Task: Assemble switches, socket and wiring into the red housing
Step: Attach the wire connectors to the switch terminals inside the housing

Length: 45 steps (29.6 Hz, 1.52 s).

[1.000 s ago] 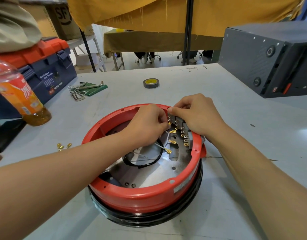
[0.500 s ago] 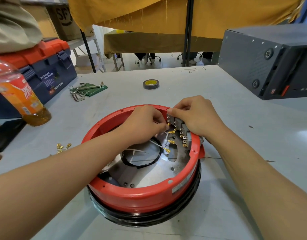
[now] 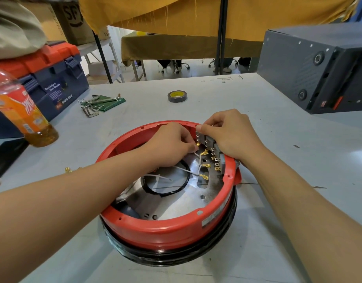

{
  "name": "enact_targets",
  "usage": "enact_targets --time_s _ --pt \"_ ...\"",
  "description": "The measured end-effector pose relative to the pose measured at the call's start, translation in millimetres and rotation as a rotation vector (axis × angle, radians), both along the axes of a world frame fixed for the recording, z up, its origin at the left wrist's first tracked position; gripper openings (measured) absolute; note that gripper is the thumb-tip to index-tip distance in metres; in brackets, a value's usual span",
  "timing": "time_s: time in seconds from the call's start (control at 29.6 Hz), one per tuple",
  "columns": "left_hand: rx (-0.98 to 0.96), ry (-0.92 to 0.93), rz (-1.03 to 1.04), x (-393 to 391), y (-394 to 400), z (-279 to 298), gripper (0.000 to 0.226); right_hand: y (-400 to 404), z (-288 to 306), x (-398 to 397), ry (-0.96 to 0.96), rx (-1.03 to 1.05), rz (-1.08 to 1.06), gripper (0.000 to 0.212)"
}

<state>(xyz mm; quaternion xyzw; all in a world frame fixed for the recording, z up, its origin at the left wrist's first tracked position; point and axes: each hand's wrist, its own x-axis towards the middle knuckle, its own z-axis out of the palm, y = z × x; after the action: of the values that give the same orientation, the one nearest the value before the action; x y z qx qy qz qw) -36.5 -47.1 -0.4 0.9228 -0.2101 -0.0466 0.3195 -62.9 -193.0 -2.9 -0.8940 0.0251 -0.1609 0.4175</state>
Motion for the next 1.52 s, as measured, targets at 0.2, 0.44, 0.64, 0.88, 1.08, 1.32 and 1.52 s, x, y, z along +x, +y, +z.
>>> enact_targets --time_s 0.2,0.44,0.64,0.88,1.08,1.32,1.52 --pt "0.027 -0.045 -0.005 -3 -2 -1 0.012 2 0 -1 -0.006 -0.021 -0.008 0.024" --pt "0.019 -0.057 0.008 -4 -4 -2 0.013 2 0 0 -0.005 -0.017 -0.007 0.024" --pt "0.031 -0.051 -0.004 -4 -4 0 0.012 0 -1 2 0.006 -0.008 -0.001 0.024" --pt "0.002 0.003 0.011 -1 -1 2 0.010 -2 -2 2 0.015 0.011 0.007 0.024" --pt "0.011 0.014 -0.057 0 4 4 0.013 -3 -1 2 0.011 0.008 0.019 0.025" --pt "0.096 -0.110 -0.160 3 12 5 0.018 -3 -1 2 0.013 0.011 0.025 0.025" --pt "0.098 -0.219 -0.186 5 13 2 0.010 -3 0 2 0.010 0.009 0.025 0.026"
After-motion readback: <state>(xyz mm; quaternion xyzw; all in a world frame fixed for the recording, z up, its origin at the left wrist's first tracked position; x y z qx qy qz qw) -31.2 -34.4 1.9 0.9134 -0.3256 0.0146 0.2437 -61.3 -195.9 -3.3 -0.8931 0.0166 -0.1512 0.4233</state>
